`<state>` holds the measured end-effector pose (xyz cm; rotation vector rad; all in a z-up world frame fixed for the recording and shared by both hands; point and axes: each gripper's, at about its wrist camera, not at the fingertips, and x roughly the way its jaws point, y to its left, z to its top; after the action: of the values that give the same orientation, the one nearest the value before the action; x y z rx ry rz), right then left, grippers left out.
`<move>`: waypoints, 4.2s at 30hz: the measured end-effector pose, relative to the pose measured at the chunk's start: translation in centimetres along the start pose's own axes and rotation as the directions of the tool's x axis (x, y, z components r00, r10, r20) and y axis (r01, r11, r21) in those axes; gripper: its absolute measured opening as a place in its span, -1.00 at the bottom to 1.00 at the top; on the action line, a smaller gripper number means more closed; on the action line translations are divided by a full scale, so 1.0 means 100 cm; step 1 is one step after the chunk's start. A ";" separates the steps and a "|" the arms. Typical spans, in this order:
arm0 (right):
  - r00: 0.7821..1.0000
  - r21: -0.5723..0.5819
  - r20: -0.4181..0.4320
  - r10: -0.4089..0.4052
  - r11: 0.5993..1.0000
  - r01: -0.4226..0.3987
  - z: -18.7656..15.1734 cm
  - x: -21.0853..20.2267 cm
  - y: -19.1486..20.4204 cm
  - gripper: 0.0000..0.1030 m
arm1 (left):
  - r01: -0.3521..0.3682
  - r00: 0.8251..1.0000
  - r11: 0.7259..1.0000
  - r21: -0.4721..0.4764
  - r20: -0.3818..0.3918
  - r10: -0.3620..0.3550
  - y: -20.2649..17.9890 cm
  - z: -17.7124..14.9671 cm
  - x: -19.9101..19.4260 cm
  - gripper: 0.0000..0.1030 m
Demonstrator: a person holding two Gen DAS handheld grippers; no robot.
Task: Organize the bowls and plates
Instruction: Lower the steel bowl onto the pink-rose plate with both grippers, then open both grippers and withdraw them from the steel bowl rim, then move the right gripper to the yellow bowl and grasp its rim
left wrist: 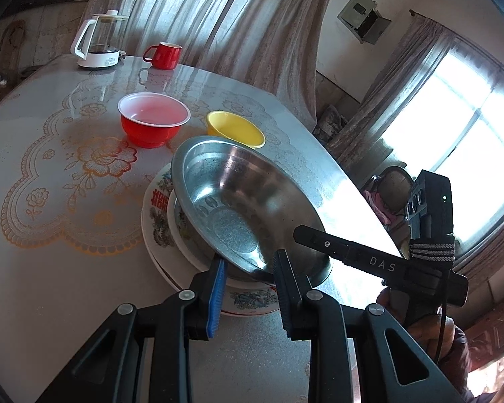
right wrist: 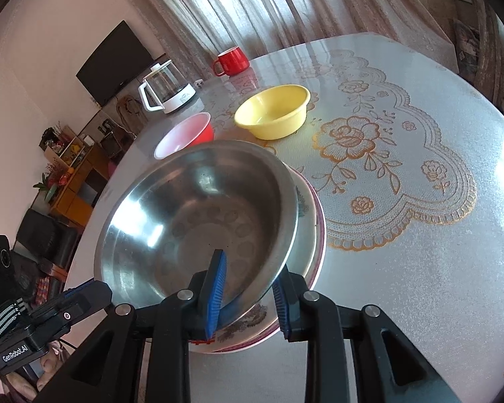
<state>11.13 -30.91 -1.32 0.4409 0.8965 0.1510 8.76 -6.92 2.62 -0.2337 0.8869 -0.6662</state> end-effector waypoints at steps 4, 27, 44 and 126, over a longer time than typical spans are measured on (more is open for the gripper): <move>1.000 -0.008 -0.016 0.008 1.000 -0.008 -0.002 0.003 0.003 -0.46 | -0.040 0.999 0.999 0.017 0.001 0.040 -0.004 -0.003 -0.003 -0.46; 1.000 -0.058 -0.020 -0.017 0.998 0.016 -0.006 0.003 0.015 -0.44 | -0.135 0.990 0.988 0.079 0.038 0.133 -0.014 -0.008 -0.006 -0.40; 0.999 -0.019 -0.026 0.025 1.000 -0.025 -0.010 0.004 0.013 -0.42 | -0.180 0.984 0.982 0.061 0.016 0.179 -0.004 -0.010 -0.003 -0.22; 0.985 0.180 0.047 0.168 0.968 -0.174 0.137 0.058 -0.072 -0.15 | 0.009 0.989 1.000 0.011 -0.147 -0.007 0.025 0.156 0.106 -0.14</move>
<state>25.05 -39.80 -1.19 0.6918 0.8440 0.2201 26.76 -12.86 4.45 -0.1792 1.0235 -0.7024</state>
